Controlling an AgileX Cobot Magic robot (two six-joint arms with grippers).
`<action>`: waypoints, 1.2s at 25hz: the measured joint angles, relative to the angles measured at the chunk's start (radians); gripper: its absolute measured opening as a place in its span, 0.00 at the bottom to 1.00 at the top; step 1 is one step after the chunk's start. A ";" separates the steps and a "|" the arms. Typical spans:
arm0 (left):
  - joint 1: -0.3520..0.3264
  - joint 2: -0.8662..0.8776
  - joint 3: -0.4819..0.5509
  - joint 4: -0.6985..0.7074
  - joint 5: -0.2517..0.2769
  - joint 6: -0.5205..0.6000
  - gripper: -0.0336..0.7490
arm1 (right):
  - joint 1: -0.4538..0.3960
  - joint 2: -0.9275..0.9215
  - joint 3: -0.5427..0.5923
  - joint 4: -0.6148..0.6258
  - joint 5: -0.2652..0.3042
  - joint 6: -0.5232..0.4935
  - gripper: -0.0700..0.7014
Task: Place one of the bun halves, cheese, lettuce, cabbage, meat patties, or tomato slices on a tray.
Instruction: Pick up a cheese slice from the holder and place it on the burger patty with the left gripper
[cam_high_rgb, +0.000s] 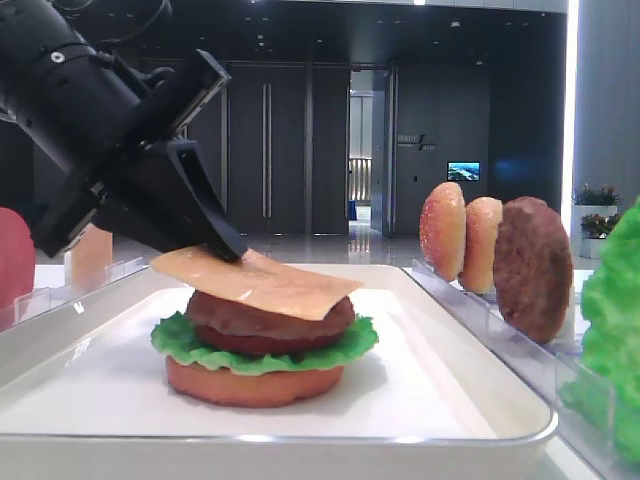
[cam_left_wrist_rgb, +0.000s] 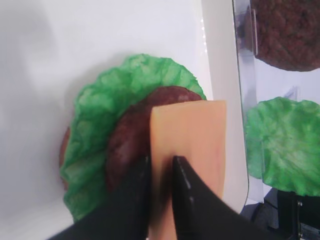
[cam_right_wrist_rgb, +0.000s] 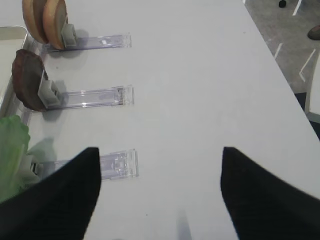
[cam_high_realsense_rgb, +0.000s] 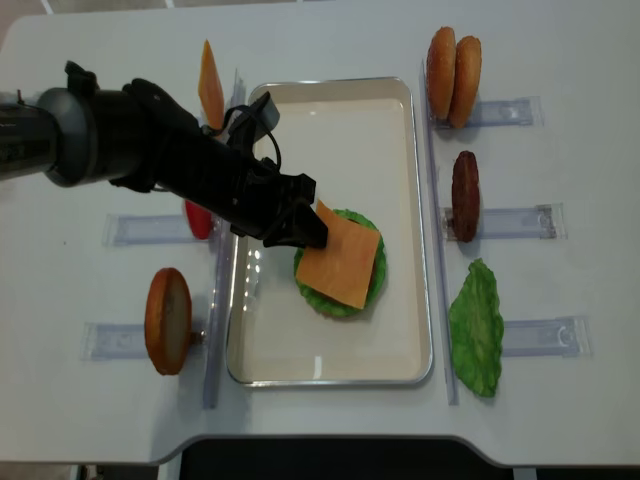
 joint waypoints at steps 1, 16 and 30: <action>0.000 0.000 0.000 0.001 -0.004 -0.001 0.17 | 0.000 0.000 0.000 0.000 0.000 0.000 0.72; 0.009 -0.032 0.000 0.004 -0.027 -0.037 0.51 | 0.000 0.000 0.000 0.000 0.000 0.000 0.72; 0.025 -0.112 0.000 0.026 -0.027 -0.064 0.52 | 0.000 0.000 0.000 0.000 0.000 0.000 0.72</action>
